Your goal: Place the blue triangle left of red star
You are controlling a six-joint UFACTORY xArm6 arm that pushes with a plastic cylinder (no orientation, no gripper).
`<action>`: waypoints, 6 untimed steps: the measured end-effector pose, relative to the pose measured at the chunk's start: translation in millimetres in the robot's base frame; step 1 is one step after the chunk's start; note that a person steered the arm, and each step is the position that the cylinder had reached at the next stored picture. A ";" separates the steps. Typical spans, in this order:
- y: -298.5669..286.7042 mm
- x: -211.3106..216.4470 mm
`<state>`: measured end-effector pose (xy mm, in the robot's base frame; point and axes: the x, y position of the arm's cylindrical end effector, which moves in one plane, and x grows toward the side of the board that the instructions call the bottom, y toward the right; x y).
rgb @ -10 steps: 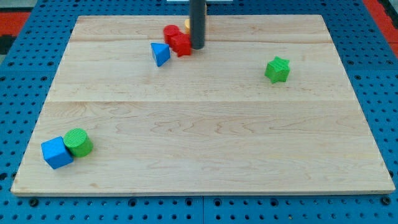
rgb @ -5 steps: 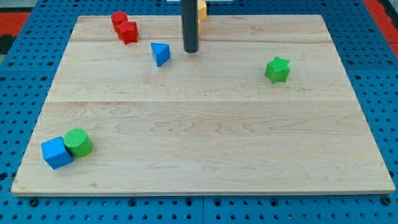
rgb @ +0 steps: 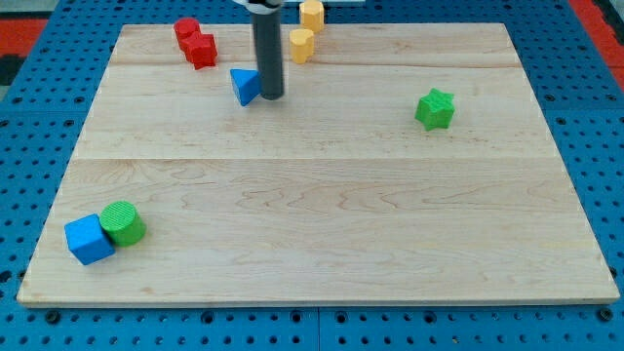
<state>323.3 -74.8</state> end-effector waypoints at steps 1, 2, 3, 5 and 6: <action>-49.5 -19.4; -91.4 -32.3; -106.1 -37.6; -0.6 -33.5; 59.2 -38.6</action>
